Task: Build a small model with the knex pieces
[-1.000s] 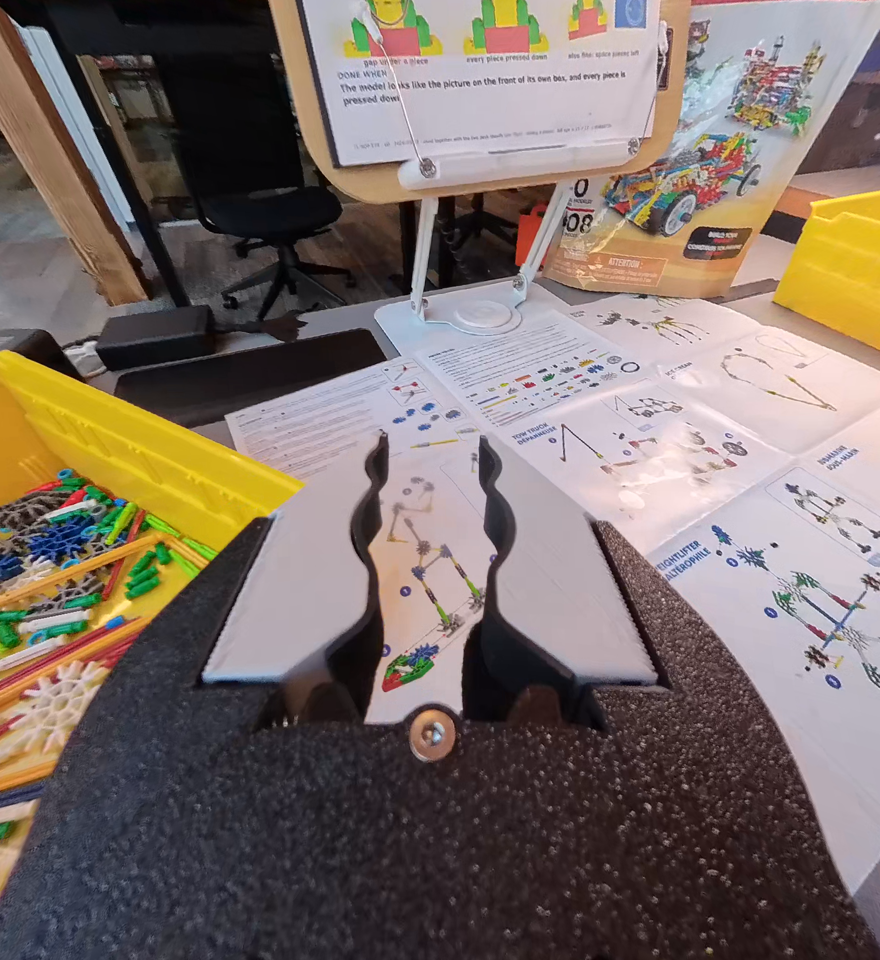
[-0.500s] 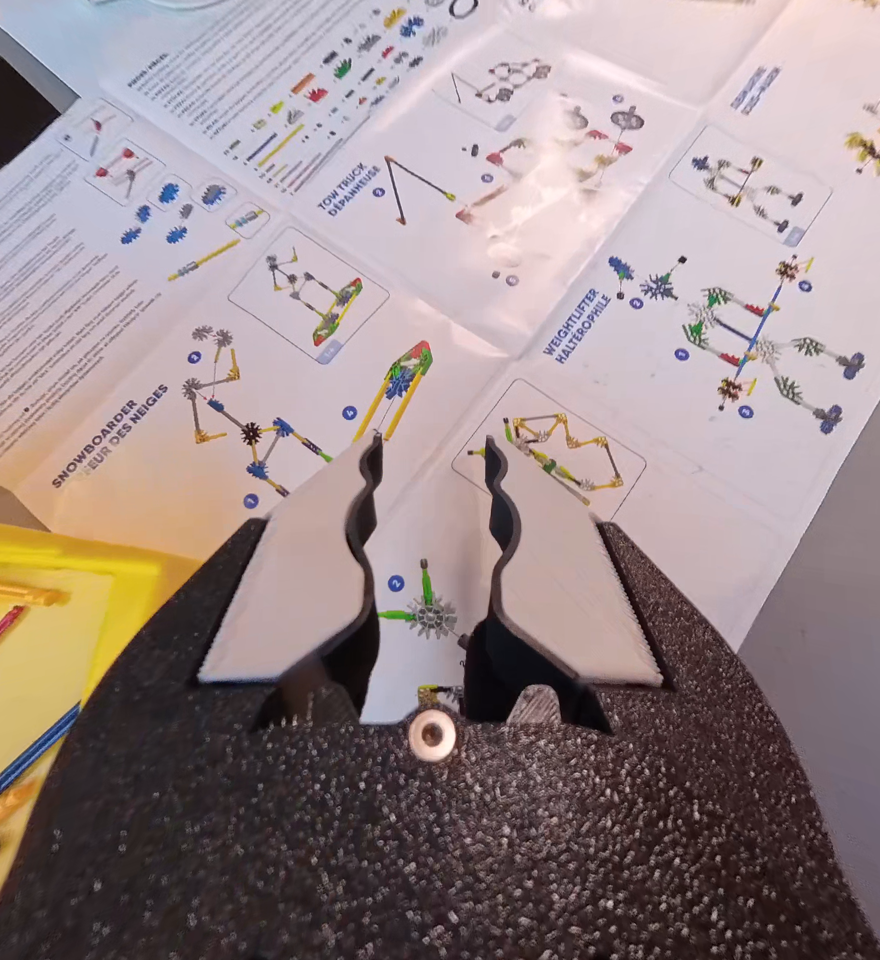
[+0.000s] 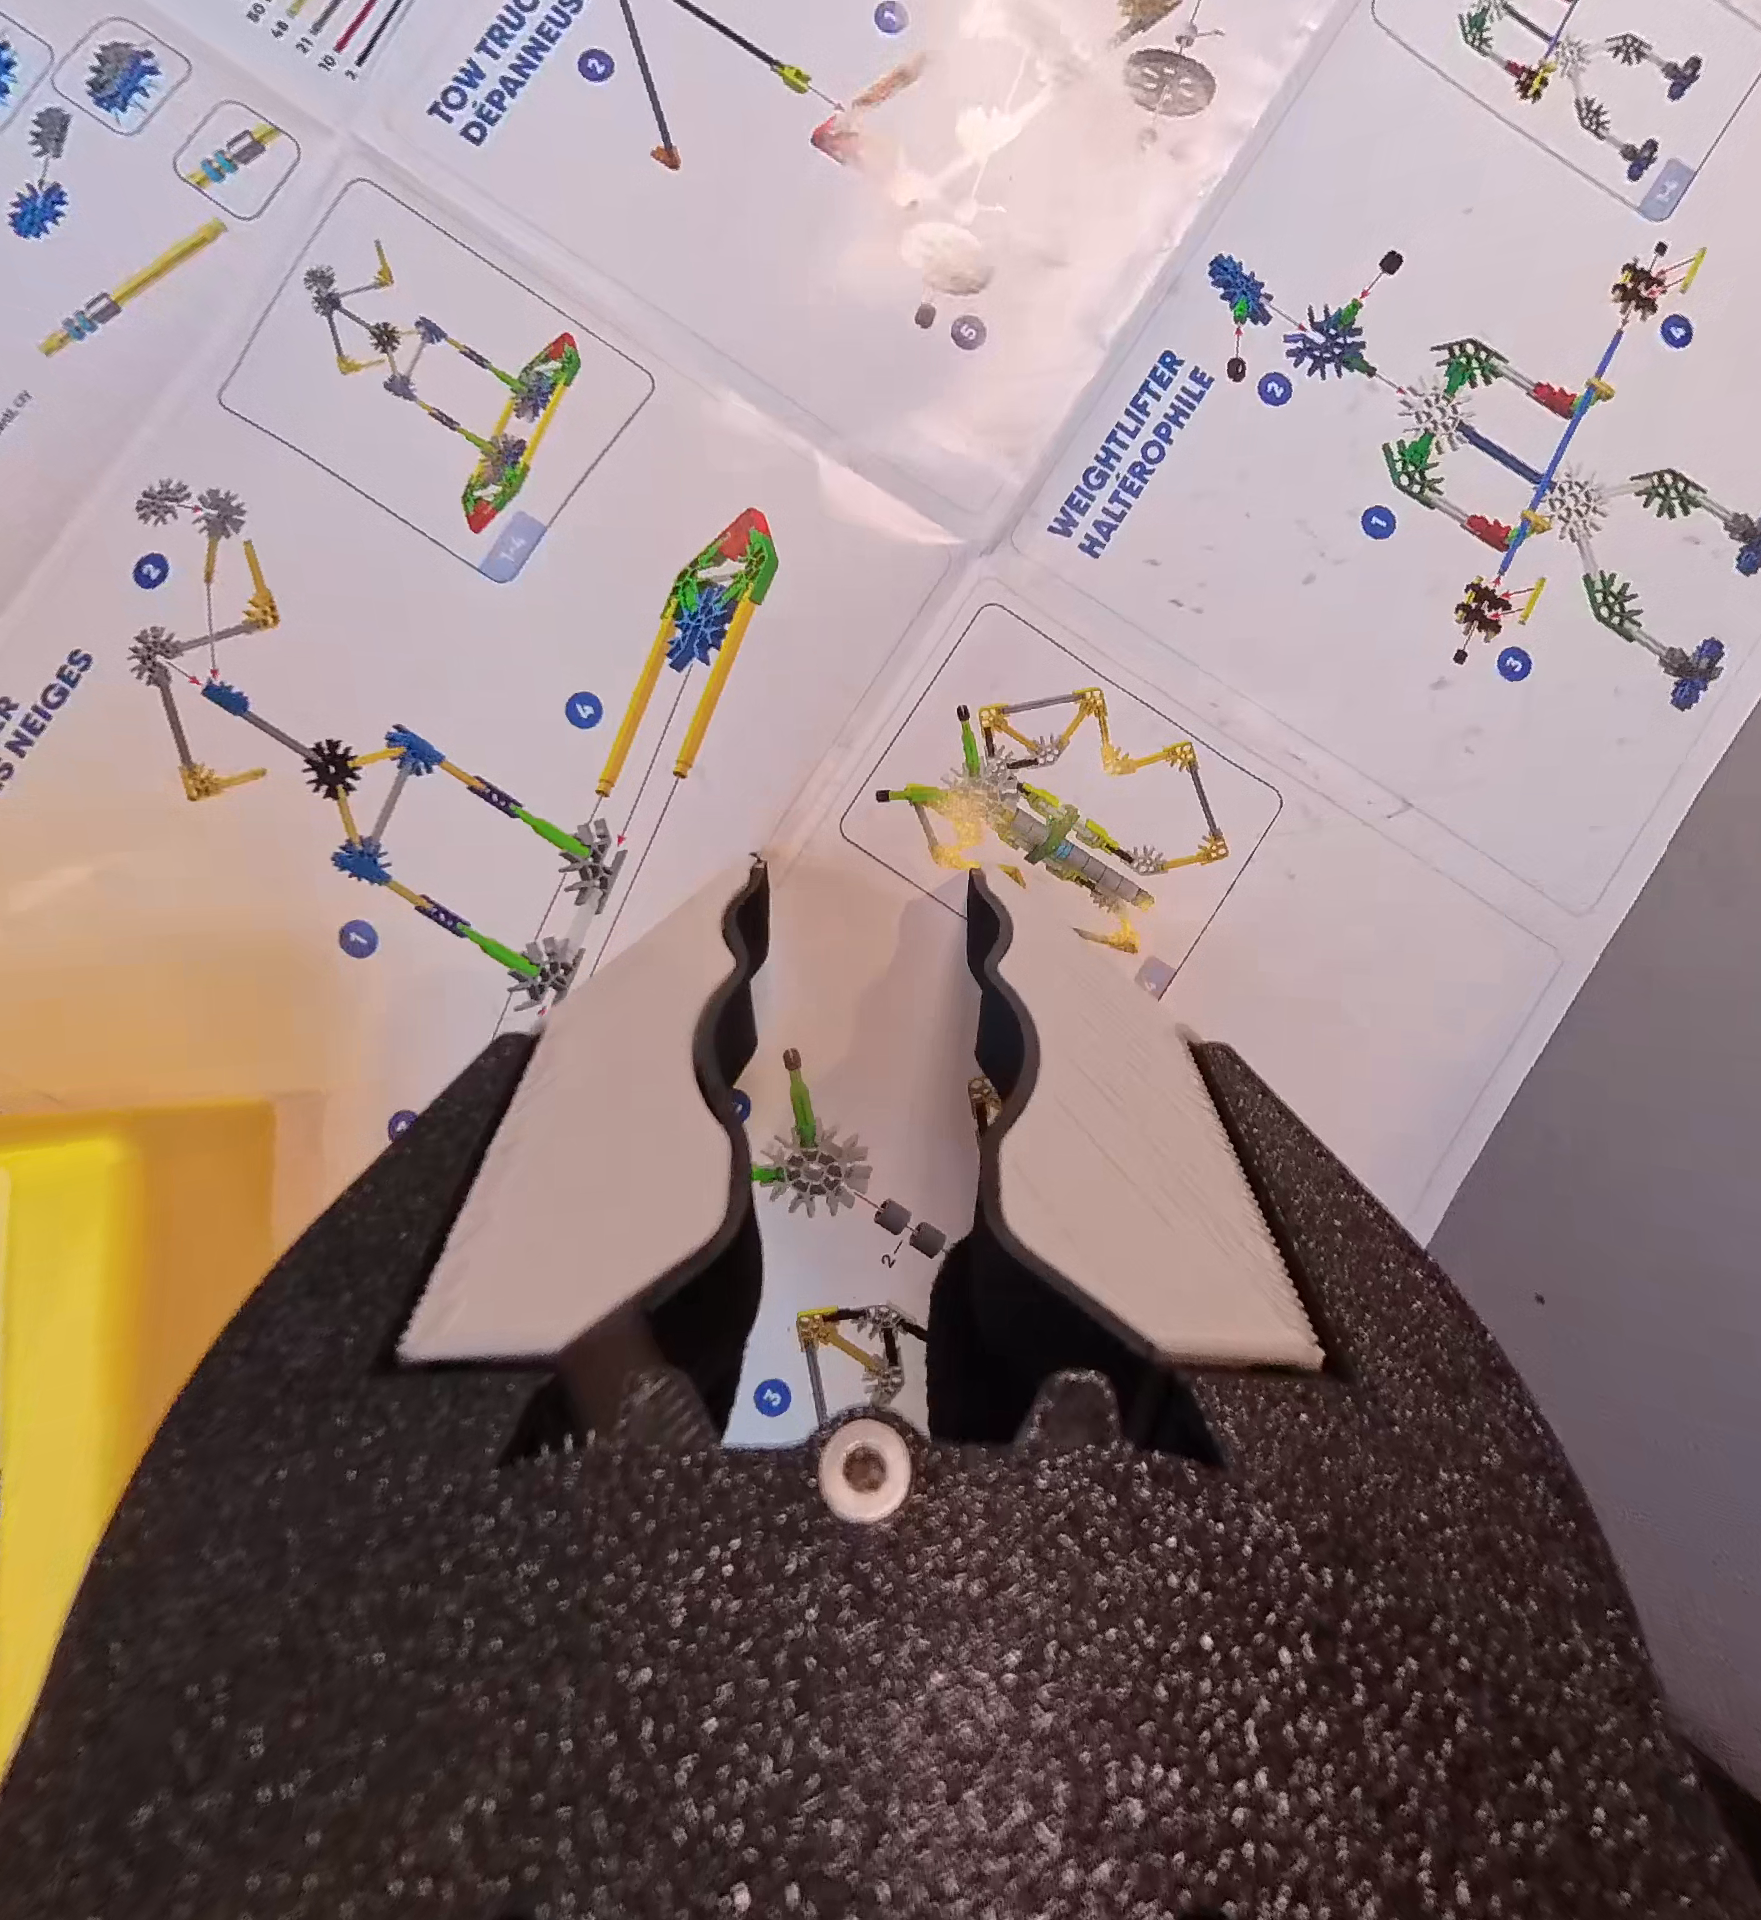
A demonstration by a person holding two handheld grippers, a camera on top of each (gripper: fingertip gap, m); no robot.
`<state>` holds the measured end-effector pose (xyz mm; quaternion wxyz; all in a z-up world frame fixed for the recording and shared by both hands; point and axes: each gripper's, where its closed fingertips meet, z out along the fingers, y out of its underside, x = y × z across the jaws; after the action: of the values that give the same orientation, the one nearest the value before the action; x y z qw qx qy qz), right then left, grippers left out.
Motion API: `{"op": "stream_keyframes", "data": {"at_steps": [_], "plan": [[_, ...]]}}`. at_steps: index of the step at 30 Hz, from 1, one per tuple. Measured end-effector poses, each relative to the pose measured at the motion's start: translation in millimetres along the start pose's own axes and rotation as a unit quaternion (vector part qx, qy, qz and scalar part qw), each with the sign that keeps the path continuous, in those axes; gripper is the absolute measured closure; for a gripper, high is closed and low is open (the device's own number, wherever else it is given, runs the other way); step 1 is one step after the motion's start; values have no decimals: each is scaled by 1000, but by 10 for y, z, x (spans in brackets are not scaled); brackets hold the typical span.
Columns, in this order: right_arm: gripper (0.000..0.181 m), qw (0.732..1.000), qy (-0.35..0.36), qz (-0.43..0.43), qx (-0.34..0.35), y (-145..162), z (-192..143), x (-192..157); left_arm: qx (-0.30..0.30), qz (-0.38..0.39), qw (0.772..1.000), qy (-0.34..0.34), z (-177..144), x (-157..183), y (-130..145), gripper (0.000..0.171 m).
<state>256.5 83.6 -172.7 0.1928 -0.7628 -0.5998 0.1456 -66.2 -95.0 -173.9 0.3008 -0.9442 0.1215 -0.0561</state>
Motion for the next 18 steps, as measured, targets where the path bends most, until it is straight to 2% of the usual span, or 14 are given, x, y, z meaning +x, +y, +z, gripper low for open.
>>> {"op": "stream_keyframes", "data": {"at_steps": [8, 18], "plan": [[130, 1000, 0, -3, -11, 208, -114, -357, -20, 9, 1000, 14, -95, 87, 137, 133], [129, 1000, 0, -1, -8, 196, -104, -359, 8, -6, 1000, 14, -94, 77, 127, 136]]}}
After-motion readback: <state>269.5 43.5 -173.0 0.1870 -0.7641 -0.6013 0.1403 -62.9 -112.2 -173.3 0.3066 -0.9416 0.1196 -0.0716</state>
